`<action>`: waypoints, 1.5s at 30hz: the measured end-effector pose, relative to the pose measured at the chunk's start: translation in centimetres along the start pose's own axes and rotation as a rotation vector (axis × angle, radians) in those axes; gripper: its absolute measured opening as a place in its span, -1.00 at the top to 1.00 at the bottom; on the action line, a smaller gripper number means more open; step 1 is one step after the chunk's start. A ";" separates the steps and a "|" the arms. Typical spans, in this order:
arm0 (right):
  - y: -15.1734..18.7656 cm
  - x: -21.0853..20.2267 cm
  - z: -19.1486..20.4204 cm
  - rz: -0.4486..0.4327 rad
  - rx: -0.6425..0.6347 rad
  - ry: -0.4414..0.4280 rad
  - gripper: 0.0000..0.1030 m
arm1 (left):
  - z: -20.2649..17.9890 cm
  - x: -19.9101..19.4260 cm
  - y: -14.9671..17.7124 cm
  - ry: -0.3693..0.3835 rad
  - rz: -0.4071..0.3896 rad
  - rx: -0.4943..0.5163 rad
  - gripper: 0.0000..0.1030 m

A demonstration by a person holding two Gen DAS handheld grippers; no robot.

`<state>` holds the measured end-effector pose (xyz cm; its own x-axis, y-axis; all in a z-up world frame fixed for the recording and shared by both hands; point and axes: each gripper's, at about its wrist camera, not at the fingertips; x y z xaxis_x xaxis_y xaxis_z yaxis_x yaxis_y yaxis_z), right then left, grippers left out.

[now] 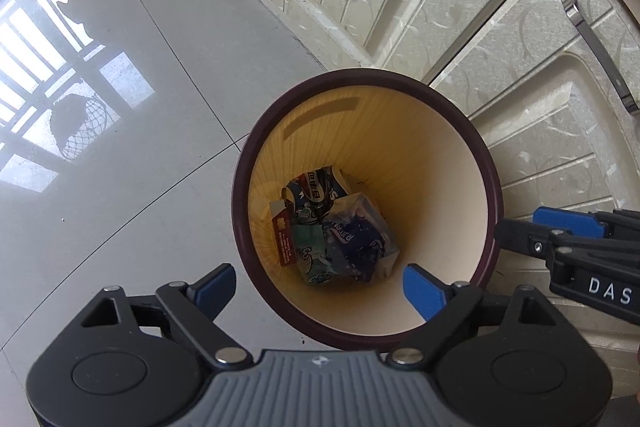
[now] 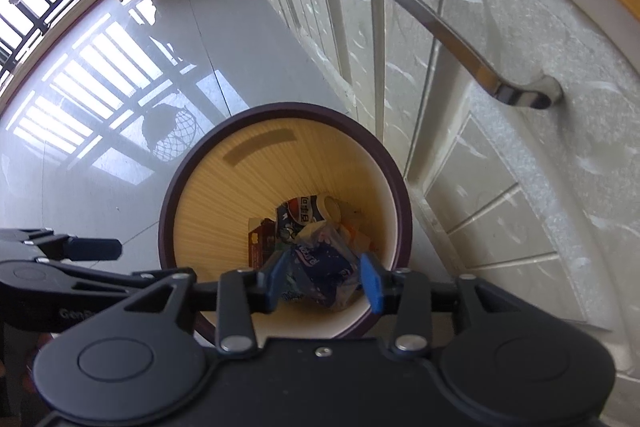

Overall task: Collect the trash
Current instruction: 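Open both tools to drop the floral bag and cigarette pack into the wastebasket, then move both open tools back up toward the remaining trash on the bench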

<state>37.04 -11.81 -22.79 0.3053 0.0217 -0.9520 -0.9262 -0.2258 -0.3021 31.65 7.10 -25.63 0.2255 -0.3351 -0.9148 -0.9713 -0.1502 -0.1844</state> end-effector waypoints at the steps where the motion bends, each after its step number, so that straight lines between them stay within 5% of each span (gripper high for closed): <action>1: 0.1 0.0 0.0 0.001 -0.003 0.003 0.09 | -0.1 0.0 0.0 0.000 0.001 0.004 -0.80; 9: 1.0 -1.1 -0.7 0.000 -0.001 0.029 -0.46 | -0.5 -0.8 0.6 -0.003 0.004 0.022 -0.97; 23: 3.1 -3.7 -3.0 -0.029 0.062 0.078 -0.90 | -0.7 -3.9 2.4 -0.018 -0.036 0.013 -1.00; 45: 6.3 -10.3 -3.6 -0.159 0.088 0.122 -1.00 | -1.6 -10.2 5.4 -0.008 -0.168 0.010 -1.00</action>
<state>28.92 -16.97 -14.75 0.4687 -0.0693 -0.8807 -0.8783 -0.1429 -0.4562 24.20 8.18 -16.67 0.3844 -0.2982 -0.8737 -0.9206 -0.1942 -0.3387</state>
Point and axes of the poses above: each gripper's, at about its wrist camera, not at the fingertips, and x roughly the way its jaws point, z to its left, y to its underside, and after that the axes turned 14 degrees about y, right-handed
